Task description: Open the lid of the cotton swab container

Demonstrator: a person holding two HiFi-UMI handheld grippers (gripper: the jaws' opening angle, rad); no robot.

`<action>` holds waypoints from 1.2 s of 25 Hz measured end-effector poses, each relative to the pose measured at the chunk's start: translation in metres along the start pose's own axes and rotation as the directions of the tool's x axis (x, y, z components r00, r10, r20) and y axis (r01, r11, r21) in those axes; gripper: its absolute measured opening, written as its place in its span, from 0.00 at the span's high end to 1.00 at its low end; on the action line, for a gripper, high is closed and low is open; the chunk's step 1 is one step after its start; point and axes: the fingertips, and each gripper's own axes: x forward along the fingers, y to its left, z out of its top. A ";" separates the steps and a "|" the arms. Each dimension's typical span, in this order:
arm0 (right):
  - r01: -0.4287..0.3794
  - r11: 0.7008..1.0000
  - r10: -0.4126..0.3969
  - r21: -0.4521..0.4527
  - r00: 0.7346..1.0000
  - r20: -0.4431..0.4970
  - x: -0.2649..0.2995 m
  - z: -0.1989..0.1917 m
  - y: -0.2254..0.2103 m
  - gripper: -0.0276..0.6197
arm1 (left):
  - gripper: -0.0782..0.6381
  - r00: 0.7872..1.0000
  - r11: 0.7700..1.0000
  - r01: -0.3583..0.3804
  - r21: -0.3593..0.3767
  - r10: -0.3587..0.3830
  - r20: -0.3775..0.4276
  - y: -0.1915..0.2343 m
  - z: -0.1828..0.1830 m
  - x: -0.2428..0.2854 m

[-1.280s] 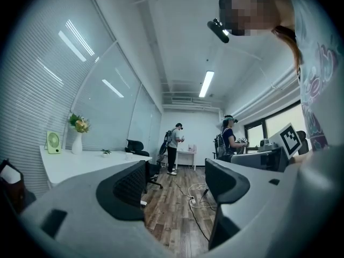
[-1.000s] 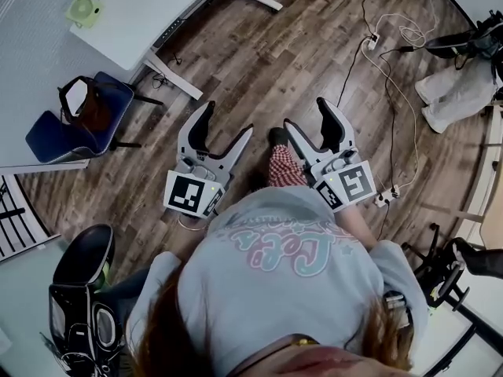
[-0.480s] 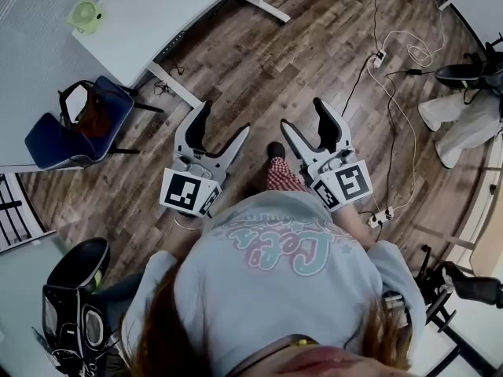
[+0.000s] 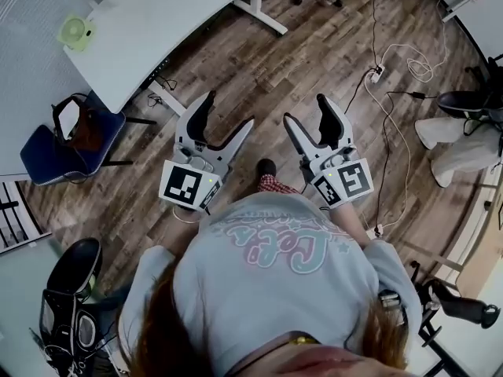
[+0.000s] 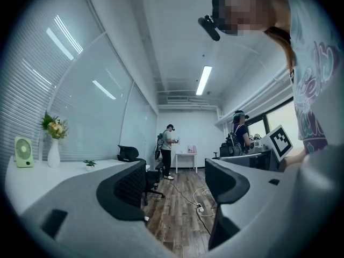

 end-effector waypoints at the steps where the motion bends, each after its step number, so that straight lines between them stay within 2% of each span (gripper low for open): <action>1: -0.002 1.000 0.002 0.000 1.000 0.001 0.003 0.001 -0.007 0.46 | 0.45 1.000 1.000 -0.006 0.005 0.006 0.002 0.002 0.001 0.006; 6: -0.028 1.000 0.028 -0.004 1.000 0.001 0.015 0.005 -0.036 0.46 | 0.45 0.999 0.998 -0.054 0.008 0.054 -0.004 0.014 0.000 0.029; 13: -0.067 0.998 0.067 0.013 0.998 0.017 0.026 0.009 -0.067 0.46 | 0.45 0.997 0.996 -0.079 0.036 0.079 0.000 0.010 0.005 0.061; 21: -0.120 0.992 0.120 0.036 0.993 0.002 0.054 -0.005 -0.065 0.46 | 0.45 0.991 0.992 -0.119 0.040 0.121 -0.065 0.032 -0.015 0.055; 30: -0.151 0.988 0.152 0.020 0.988 -0.038 0.067 -0.006 -0.068 0.46 | 0.45 0.992 0.993 -0.112 0.039 0.114 -0.048 0.045 -0.014 0.077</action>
